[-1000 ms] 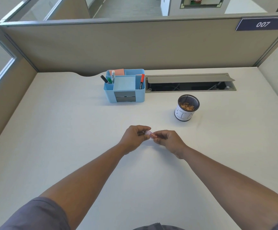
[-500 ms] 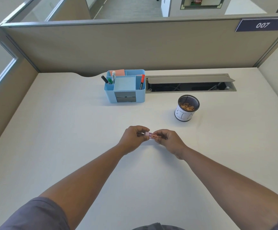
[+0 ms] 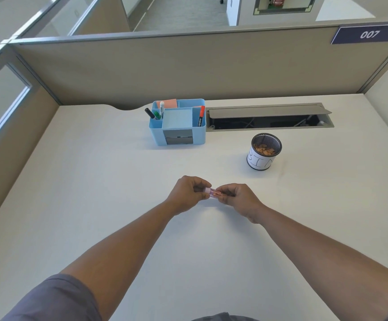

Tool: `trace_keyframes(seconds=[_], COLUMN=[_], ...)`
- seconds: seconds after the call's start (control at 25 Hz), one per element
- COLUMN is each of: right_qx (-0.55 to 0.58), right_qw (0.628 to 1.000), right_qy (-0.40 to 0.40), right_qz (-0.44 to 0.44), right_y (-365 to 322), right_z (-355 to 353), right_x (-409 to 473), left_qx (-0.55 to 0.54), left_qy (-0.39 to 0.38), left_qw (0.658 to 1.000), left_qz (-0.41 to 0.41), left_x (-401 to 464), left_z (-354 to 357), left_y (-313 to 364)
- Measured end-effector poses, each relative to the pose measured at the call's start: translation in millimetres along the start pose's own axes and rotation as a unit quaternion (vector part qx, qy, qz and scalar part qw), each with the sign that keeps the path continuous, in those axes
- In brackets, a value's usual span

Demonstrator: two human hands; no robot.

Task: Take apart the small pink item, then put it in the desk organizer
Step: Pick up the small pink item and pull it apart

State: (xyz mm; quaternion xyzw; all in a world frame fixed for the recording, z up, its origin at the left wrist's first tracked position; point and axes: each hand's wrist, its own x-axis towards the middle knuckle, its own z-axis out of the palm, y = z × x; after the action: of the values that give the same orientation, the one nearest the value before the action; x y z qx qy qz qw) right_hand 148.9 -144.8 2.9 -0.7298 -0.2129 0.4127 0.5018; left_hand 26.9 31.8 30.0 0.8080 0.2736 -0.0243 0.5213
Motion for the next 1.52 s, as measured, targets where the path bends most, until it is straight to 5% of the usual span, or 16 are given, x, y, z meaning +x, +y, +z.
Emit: trace_keyframes(seconds=[1.12,1.52], right_qx=[0.026,0.051], right_qw=[0.999,0.998], right_qy=[0.027,0.036], right_qz=[-0.016,-0.018], right_y=[7,8], right_z=[2,2], right_x=[1,1], left_qx=[0.070,-0.120], left_qy=[-0.006,0.014], left_qw=[0.997,0.992], left_qz=[0.034,0.033], left_x=[7,3], left_z=[-8,-5], left_y=[15,16])
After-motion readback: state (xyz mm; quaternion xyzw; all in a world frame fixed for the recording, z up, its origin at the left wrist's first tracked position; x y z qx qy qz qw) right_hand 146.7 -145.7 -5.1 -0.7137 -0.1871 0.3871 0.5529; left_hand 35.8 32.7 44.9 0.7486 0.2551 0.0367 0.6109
